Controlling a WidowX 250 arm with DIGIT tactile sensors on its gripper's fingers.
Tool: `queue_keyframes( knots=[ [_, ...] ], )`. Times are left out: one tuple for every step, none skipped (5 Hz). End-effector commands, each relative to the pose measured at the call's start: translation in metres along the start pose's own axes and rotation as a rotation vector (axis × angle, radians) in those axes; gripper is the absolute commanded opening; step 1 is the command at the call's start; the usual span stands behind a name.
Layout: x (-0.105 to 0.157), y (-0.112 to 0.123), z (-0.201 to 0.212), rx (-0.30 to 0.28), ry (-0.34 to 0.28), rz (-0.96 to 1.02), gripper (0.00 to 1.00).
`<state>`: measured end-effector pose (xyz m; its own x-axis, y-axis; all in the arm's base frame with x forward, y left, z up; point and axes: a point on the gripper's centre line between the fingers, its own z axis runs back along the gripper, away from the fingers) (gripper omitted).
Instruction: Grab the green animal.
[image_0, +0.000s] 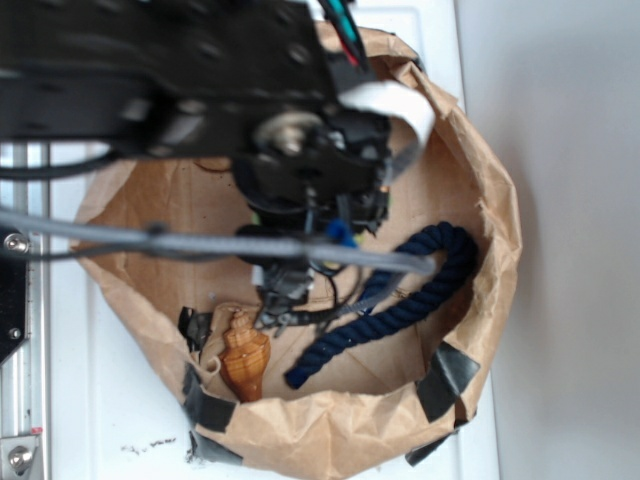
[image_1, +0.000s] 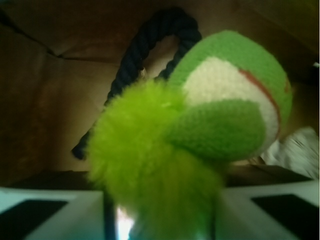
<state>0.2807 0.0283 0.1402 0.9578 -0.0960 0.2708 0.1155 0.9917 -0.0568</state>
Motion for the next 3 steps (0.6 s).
queue_keyframes(
  knots=[
    [-0.0046, -0.0011, 0.0470, 0.178, -0.073, 0.030, 0.00],
    [-0.0070, 0.0053, 0.0502, 0.215, -0.035, 0.072, 0.00],
    [-0.0062, 0.0063, 0.0421, 0.222, -0.080, 0.040, 0.63]
  ],
)
